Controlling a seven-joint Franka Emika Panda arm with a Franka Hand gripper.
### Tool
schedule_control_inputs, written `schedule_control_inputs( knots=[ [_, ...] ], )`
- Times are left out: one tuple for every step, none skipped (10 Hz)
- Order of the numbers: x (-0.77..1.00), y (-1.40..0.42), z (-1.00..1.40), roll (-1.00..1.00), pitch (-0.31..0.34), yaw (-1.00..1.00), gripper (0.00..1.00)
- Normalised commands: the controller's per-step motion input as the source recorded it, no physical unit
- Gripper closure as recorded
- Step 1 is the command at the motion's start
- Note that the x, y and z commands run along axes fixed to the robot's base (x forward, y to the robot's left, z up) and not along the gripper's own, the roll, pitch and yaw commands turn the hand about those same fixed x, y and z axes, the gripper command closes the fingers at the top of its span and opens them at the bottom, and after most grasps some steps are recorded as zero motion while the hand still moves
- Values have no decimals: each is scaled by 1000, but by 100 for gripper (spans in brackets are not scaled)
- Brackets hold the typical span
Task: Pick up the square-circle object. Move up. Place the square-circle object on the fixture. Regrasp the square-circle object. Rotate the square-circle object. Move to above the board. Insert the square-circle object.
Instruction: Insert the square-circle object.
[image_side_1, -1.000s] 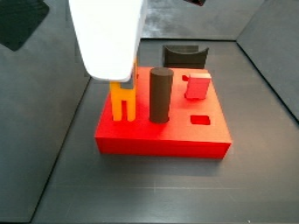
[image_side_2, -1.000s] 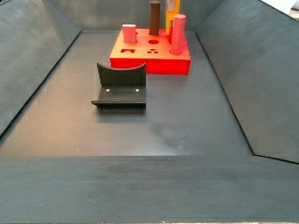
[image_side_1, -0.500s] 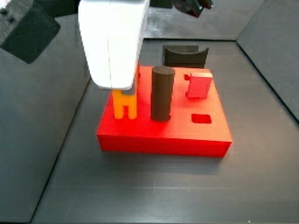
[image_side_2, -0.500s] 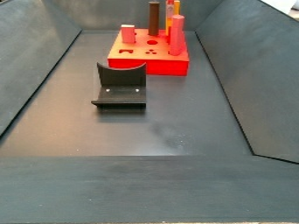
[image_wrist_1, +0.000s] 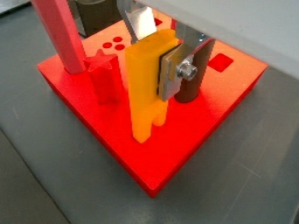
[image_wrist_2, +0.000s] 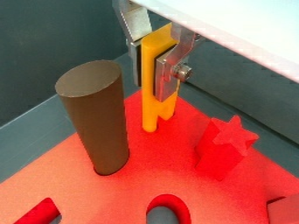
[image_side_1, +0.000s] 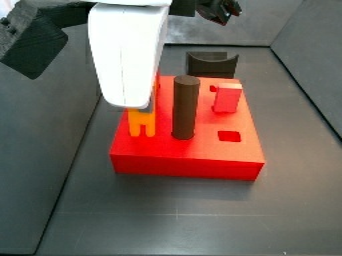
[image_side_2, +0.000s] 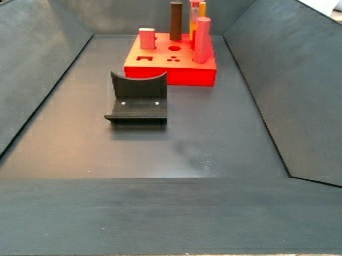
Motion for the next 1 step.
schedule_control_inputs(
  knots=[
    [0,0,0,0,0,0,100]
  ],
)
